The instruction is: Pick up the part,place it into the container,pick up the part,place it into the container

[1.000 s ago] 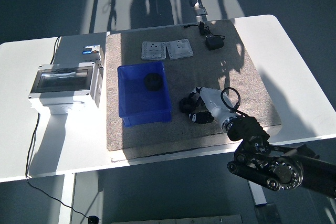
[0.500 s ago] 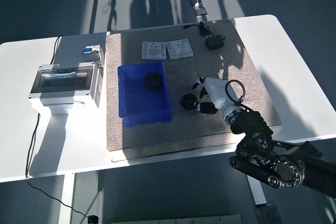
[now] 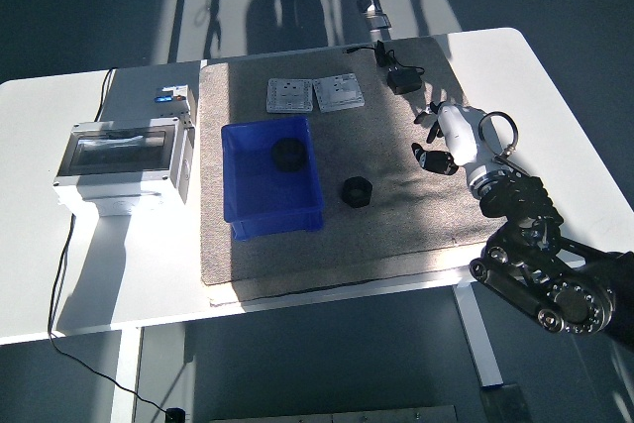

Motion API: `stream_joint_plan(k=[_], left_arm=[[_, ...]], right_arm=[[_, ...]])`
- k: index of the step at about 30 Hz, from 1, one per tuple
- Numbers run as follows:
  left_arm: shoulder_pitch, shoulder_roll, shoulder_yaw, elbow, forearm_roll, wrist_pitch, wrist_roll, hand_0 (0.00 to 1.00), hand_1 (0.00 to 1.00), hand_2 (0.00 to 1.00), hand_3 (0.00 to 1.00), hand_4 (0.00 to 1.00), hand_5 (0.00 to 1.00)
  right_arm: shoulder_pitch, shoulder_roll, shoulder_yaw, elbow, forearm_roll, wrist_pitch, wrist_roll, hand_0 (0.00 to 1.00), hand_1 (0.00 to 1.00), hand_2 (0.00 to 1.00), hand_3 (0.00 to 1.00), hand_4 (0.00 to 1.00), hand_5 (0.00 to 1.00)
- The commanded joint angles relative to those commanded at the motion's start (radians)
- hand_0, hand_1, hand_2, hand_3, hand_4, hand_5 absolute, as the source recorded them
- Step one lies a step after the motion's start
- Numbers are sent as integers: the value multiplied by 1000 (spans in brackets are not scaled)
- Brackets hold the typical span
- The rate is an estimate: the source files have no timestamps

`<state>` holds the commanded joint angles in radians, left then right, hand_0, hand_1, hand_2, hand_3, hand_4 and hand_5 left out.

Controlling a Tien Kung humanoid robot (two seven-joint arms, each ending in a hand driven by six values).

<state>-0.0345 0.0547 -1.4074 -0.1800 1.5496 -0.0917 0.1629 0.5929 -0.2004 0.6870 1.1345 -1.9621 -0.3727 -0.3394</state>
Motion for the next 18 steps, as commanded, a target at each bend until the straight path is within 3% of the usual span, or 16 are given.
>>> stream_joint_plan(k=[1,2,7,8,18], left_arm=[[1,-1,0,0,-1,1,0,701,686,635,349,797,998],[1,-2,0,0,-2,3,0,700,686,635,350,793,998],[0,-6,-1,0,2,8,-1,700,686,635,350,793,998],[0,-6,-1,0,2,9,-1,700,686,635,350,789,998],[0,-2,12,0,-24,17,-8,698,686,631,353,790,998]], right_arm=[[8,3,-6,10,8,20,1,707,500,413,598,691,123],[17,7,-14,18,13,41,1,780,626,655,672,812,224],[68,33,-96,28,40,138,-4,780,626,655,672,812,224],[76,38,-113,25,48,147,-4,815,683,716,729,904,298],[122,63,-190,-1,48,196,-18,834,698,741,787,909,310]])
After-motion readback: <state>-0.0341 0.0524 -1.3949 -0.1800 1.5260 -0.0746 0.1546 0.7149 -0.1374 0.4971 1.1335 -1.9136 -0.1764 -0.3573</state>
